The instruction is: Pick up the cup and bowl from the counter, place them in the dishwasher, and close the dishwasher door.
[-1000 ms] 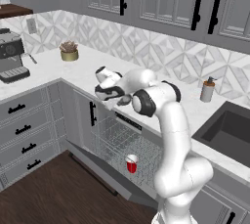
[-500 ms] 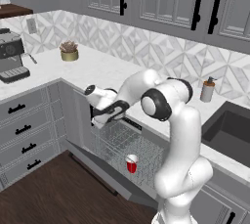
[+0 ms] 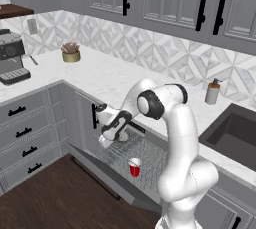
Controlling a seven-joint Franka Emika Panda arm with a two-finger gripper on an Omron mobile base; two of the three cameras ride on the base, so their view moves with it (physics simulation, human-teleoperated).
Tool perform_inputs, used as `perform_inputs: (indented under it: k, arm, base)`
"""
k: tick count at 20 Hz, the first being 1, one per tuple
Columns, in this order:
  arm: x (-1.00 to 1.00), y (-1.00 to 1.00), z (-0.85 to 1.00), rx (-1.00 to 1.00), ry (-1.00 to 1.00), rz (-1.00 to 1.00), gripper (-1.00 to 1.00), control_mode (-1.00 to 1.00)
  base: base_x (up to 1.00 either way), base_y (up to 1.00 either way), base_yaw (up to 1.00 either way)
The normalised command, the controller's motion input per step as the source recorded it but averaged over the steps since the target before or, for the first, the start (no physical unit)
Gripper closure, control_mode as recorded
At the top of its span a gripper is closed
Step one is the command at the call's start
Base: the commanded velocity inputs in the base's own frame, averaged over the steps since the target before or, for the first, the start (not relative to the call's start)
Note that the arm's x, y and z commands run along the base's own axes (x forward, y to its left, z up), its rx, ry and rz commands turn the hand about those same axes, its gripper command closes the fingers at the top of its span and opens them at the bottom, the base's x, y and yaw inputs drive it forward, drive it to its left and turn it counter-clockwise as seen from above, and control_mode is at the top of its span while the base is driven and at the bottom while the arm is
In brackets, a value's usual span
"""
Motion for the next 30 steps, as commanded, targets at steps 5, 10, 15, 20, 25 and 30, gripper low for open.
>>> perform_inputs:
  k: [5, 10, 15, 20, 25, 30]
  arm:
    - [0.63, 0.00, -0.85, 0.00, 0.00, 0.00, 1.00, -1.00]
    - [0.21, 0.00, -0.74, 0.00, 0.00, 0.00, 1.00, -1.00]
    - [0.00, 0.00, -0.52, 0.00, 0.00, 0.00, 1.00, -1.00]
    - [-0.25, -0.02, -0.18, 0.04, -0.01, 0.00, -1.00, -1.00]
    - [-0.40, 0.00, 0.18, 0.00, -0.18, 0.00, -1.00, -1.00]
    - [-0.74, 0.36, 0.00, 0.00, -0.14, 0.03, -1.00, -1.00]
  base:
    - [0.00, 0.00, 0.00]
    - [0.00, 0.00, 0.00]
    - [0.00, 0.00, 0.00]
    - [0.00, 0.00, 0.00]
    - [0.00, 0.00, 0.00]
    - [0.00, 0.00, 0.00]
